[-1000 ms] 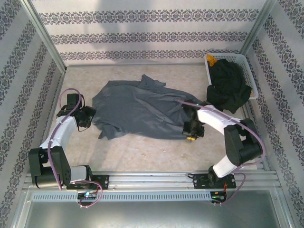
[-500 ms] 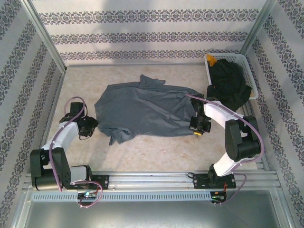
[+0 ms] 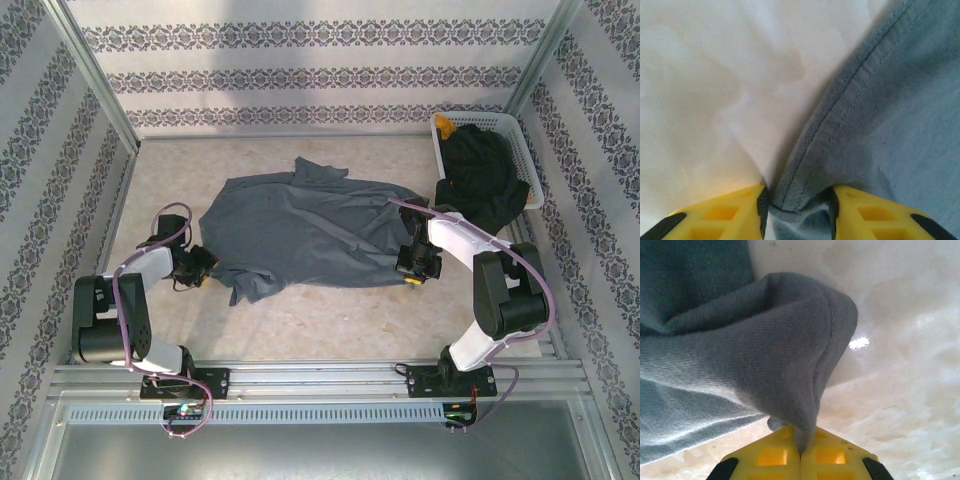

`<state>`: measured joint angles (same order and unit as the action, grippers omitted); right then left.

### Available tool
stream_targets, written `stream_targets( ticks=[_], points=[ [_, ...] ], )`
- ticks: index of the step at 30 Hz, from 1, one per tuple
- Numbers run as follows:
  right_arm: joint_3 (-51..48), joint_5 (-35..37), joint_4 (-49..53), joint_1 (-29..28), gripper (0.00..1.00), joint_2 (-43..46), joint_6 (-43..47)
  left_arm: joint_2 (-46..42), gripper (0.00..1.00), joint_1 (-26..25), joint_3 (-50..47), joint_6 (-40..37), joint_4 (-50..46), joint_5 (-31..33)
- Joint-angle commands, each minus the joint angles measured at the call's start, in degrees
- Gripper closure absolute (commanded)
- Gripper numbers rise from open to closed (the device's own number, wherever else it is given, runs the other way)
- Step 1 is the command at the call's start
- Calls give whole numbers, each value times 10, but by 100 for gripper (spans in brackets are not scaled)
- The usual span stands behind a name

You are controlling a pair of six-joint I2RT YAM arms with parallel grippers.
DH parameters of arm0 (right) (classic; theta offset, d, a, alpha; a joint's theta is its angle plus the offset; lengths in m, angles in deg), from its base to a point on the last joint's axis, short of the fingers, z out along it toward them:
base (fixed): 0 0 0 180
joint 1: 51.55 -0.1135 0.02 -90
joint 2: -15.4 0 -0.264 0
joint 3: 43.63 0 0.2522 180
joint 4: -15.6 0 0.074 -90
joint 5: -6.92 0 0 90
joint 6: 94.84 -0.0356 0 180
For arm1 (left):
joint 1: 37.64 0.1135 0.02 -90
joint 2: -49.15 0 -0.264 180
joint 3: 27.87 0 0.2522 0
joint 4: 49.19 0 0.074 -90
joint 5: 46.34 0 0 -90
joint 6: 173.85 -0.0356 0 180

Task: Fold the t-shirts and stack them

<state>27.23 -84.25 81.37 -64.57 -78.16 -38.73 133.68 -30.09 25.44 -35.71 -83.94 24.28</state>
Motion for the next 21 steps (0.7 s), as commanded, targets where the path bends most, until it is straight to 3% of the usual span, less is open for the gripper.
stream_targets(
  ticks=[1,6,12,21],
  points=[
    [-3,-6,0,-5,100,1,1,37,70,-7,2,-16,61,-23],
    [-7,-27,-27,-7,100,28,-3,29,100,-7,24,-2,83,-19],
    [47,-28,-118,-24,100,106,5,-85,100,-7,63,53,92,23],
    [226,-7,-216,-16,100,135,6,-274,100,-6,124,137,113,113]
  ],
)
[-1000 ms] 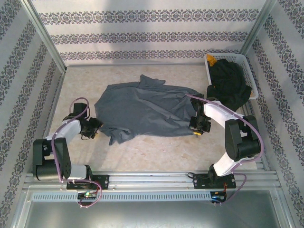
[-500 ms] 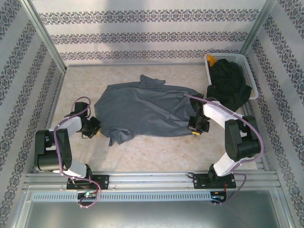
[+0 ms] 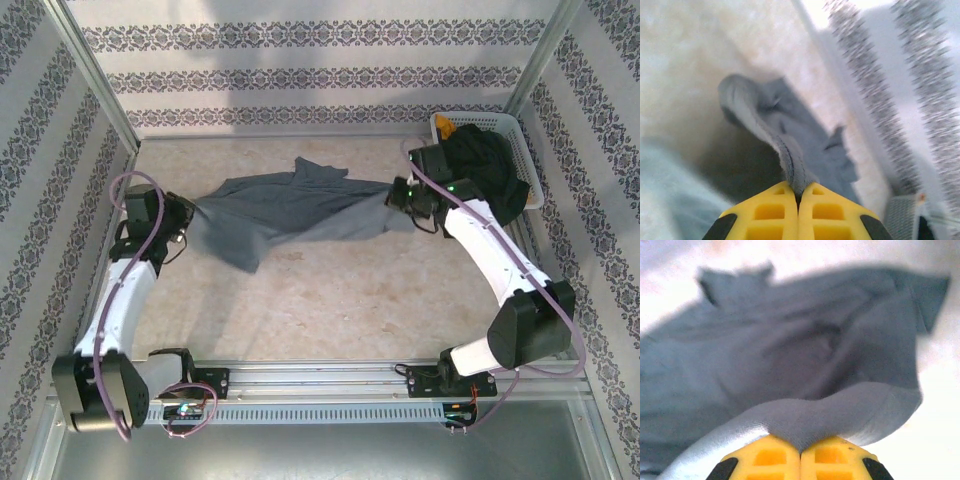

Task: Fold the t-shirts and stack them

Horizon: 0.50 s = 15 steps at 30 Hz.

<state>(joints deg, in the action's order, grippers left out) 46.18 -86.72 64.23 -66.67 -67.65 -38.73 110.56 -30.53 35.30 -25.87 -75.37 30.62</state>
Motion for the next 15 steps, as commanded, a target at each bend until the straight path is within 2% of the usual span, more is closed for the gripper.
stream_targets(
  ticks=[1,8,12,15],
  points=[
    [44,22,-55,5,100,43,5,-66,100,-2,34,40,22,66],
    [2,73,-97,-8,100,222,4,-218,100,-2,105,29,-64,171],
    [-20,93,-93,-12,100,315,9,-255,100,-2,164,14,-108,205],
    [-23,90,-94,-11,100,341,5,-252,100,-2,193,18,-113,202]
  ],
)
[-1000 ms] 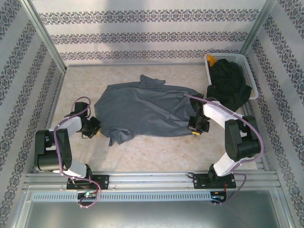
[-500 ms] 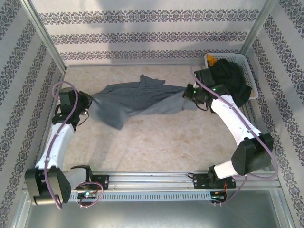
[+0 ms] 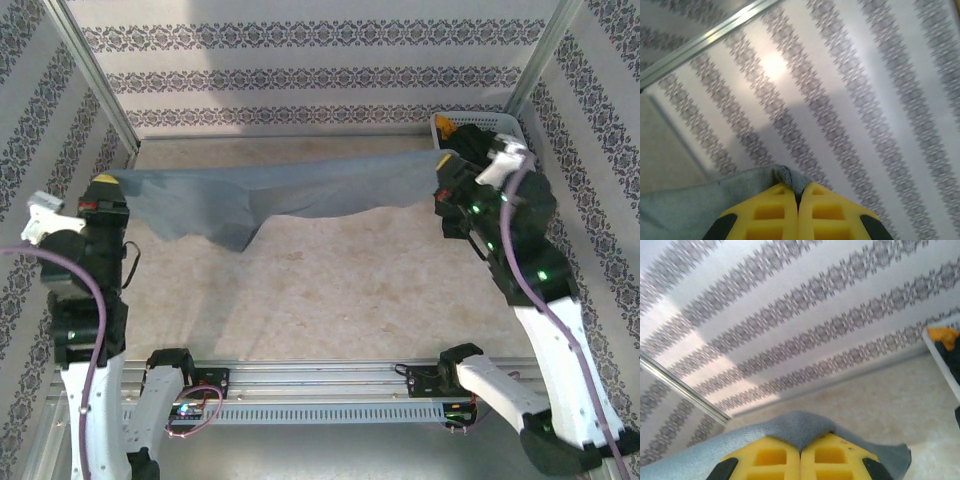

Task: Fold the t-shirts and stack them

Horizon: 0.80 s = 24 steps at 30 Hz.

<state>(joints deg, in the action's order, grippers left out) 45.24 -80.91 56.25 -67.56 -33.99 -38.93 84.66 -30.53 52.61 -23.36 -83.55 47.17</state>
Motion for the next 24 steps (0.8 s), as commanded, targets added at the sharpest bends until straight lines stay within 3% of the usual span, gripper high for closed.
stream_targets(
  ticks=[1,8,16,19,24],
  points=[
    [-13,24,-17,-2,100,2,4,15,100,-2,27,-3,-31,30],
    [9,-66,-91,2,100,-127,-35,133,100,-2,-1,48,16,-59],
    [120,-141,-199,32,100,-381,-75,376,100,16,36,27,122,-175],
    [219,-165,-213,50,100,-471,-88,467,100,47,84,62,187,-220],
    [397,-185,-226,74,100,-559,-95,562,100,82,267,74,216,-250]
  ],
)
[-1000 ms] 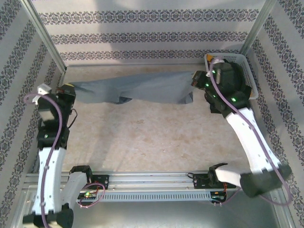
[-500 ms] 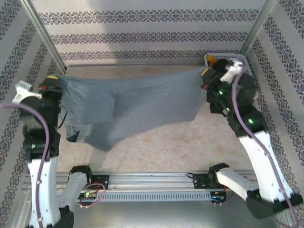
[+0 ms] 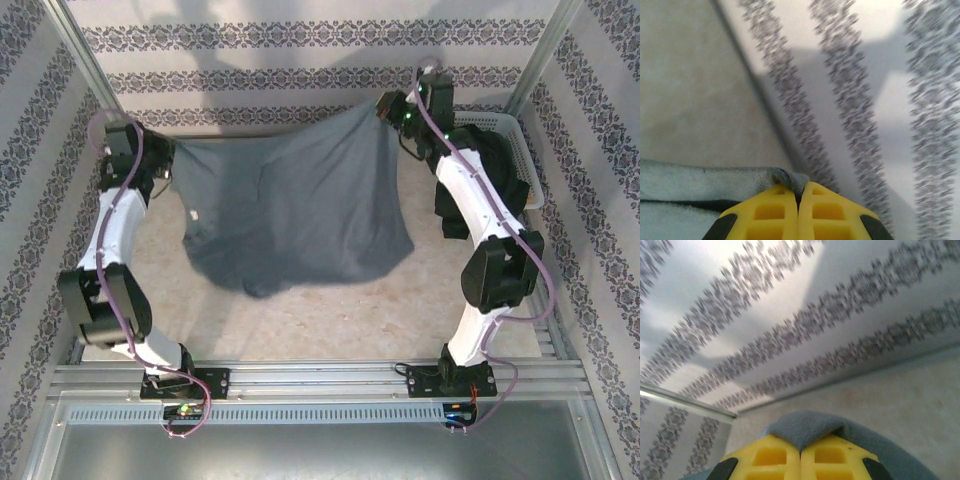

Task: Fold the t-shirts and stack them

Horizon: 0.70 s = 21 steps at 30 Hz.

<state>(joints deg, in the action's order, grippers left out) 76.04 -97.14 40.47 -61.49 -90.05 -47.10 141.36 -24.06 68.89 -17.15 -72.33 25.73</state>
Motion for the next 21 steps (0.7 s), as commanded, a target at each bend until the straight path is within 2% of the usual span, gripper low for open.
stream_targets(
  ticks=[1,6,10,14,16,18,19,20,21],
  points=[
    [116,-21,-72,17,100,-5,-15,3,100,23,142,7,101,-37],
    [236,-19,-42,44,100,-15,-21,6,100,49,310,-3,58,-29],
    [200,-12,-7,54,100,35,-9,-45,100,52,322,-26,-17,-8],
    [-10,23,-16,50,100,165,8,-167,100,51,197,-39,-126,70],
    [-133,44,-20,46,100,234,8,-244,100,50,78,-20,-155,106],
    [-270,65,-15,32,100,297,2,-318,100,48,-66,16,-163,112],
    [-324,69,-13,25,100,320,0,-342,98,47,-124,32,-162,101],
    [-384,74,-5,17,93,341,-3,-366,87,46,-185,41,-165,83],
    [-439,79,5,11,80,358,-10,-385,75,44,-234,48,-183,69]
  ],
)
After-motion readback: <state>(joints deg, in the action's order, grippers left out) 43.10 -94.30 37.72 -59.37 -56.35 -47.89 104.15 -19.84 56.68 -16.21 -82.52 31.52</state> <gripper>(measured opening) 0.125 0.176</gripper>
